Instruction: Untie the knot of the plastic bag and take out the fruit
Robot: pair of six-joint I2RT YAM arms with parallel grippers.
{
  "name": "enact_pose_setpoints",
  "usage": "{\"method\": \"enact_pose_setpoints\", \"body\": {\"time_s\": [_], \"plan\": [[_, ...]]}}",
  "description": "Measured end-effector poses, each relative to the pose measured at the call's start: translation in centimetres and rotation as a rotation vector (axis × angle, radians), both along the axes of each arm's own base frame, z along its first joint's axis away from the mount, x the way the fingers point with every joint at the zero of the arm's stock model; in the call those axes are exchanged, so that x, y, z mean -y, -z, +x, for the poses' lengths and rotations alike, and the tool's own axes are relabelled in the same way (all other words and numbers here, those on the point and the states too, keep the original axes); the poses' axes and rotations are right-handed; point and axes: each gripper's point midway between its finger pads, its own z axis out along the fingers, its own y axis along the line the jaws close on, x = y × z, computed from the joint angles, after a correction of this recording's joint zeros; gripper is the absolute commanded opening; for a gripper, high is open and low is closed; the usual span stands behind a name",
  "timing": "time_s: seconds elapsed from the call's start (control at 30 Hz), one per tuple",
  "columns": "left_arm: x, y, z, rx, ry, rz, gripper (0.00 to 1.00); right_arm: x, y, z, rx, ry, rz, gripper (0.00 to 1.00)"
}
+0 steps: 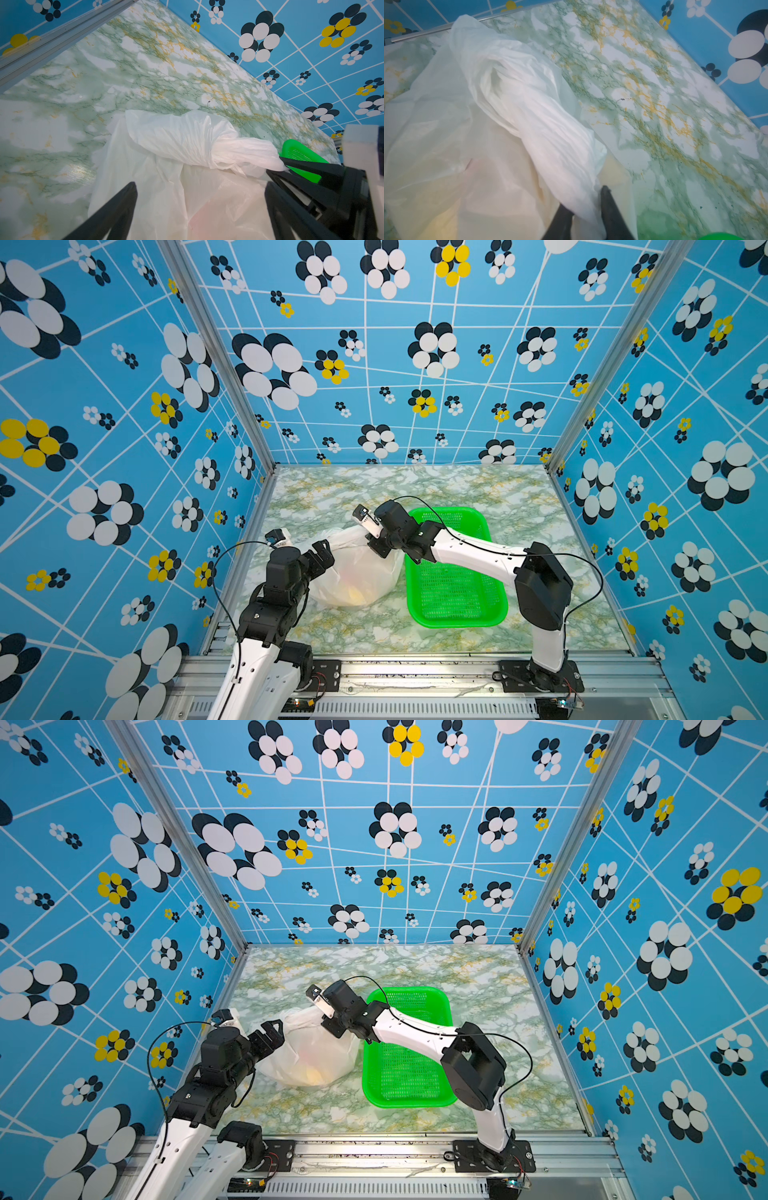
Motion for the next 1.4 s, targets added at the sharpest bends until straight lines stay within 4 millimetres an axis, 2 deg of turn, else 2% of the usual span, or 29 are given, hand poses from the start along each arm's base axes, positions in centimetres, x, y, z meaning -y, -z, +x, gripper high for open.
{"method": "enact_pose_setpoints", "body": {"time_s": [0.13, 0.33, 0.43, 0.6, 0.73, 0.9, 0.93, 1.0, 1.1, 1.17, 1.2, 1.3, 1.4], "plan": [[0.8, 0.0, 0.2, 0.002, 0.044, -0.011, 0.97, 0.9, -1.1, -0.3, 0.011, 0.028, 0.041, 0.0], [2.8, -0.2, 0.3, 0.018, 0.13, -0.043, 0.98, 3.9, -5.1, -2.5, 0.042, 0.077, 0.215, 0.0], [4.0, -0.7, 0.4, 0.045, 0.174, -0.071, 0.99, 4.3, -6.5, -3.1, 0.034, 0.086, 0.3, 0.0], [5.5, -0.9, 0.9, 0.061, 0.223, -0.12, 0.99, 3.5, -6.6, -4.1, 0.012, 0.078, 0.367, 0.0], [5.5, 0.2, 1.8, 0.03, 0.202, -0.13, 0.97, 4.0, -5.9, -5.6, -0.014, 0.066, 0.395, 0.0], [5.2, 1.7, 3.0, -0.013, 0.159, -0.119, 0.93, 4.9, -7.7, -6.3, -0.004, 0.069, 0.462, 0.0], [5.2, 1.8, 3.2, -0.017, 0.156, -0.123, 0.9, 5.1, -7.9, -6.4, -0.003, 0.07, 0.475, 0.0], [5.3, 1.9, 3.7, -0.014, 0.147, -0.132, 0.73, 5.2, -8.1, -6.5, -0.002, 0.07, 0.491, 0.0], [5.2, 2.0, 4.5, -0.003, 0.127, -0.139, 0.25, 5.1, -7.8, -6.7, -0.017, 0.068, 0.502, 0.0], [5.1, 2.1, 5.0, -0.005, 0.113, -0.138, 0.05, 5.0, -7.9, -6.8, -0.023, 0.066, 0.512, 0.0], [5.0, 2.3, 5.2, -0.01, 0.106, -0.135, 0.0, 5.0, -7.9, -6.8, -0.024, 0.068, 0.515, 0.0], [4.0, 1.8, 5.6, -0.021, 0.067, -0.12, 0.0, 5.3, -7.8, -6.4, -0.02, 0.097, 0.523, 0.0], [2.8, -0.1, 5.8, 0.001, 0.024, -0.105, 0.0, 6.4, -7.3, -5.4, -0.013, 0.167, 0.527, 0.0]]}}
